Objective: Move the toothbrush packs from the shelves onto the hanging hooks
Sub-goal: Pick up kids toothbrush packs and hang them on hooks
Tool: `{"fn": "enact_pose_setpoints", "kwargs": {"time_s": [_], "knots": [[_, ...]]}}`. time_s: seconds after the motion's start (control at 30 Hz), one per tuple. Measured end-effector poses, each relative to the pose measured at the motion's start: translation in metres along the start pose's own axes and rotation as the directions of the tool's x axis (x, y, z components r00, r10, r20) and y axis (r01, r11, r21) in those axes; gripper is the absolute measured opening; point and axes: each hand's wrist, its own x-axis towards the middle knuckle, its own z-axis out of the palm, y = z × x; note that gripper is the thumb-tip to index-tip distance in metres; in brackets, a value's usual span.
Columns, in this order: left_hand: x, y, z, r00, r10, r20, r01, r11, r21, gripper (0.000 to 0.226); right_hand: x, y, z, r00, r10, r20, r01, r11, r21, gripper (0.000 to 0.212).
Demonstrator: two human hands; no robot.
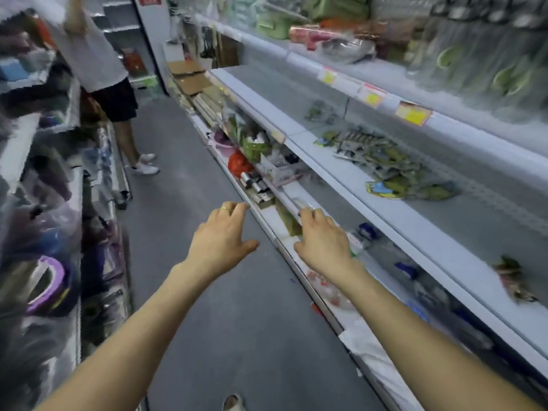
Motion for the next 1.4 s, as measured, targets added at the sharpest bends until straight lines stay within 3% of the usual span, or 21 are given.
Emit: {"fn": "enact_pose_setpoints", "kwargs": {"time_s": [0.2,0.5,0.93,1.23,1.4], "knots": [[0.11,-0.018,0.007,0.972,0.223,0.073,-0.22,0.974,-0.048,0.076,0.044,0.034,-0.003,0.959,0.282,-0.019,-0.282,0.959,0.035,0.053],[0.249,0.022,0.039,0.856,0.499,0.136,-0.488,0.866,-0.109,0.077,0.08,0.091,0.002,0.801,0.597,-0.054,-0.59,0.801,0.097,0.052],[0.417,0.086,0.12,0.753,0.629,0.192,-0.602,0.777,-0.183,0.068,0.18,0.188,0.045,0.587,0.809,0.032,-0.781,0.555,0.284,0.06],[0.511,0.149,0.165,0.609,0.778,0.152,-0.756,0.628,-0.184,0.05,0.257,0.247,0.073,0.348,0.933,-0.097,-0.835,0.355,0.42,0.047],[0.541,0.174,0.182,0.608,0.775,0.173,-0.763,0.63,-0.143,0.047,0.281,0.262,0.083,0.269,0.949,-0.165,-0.927,0.301,0.222,0.063]]}}
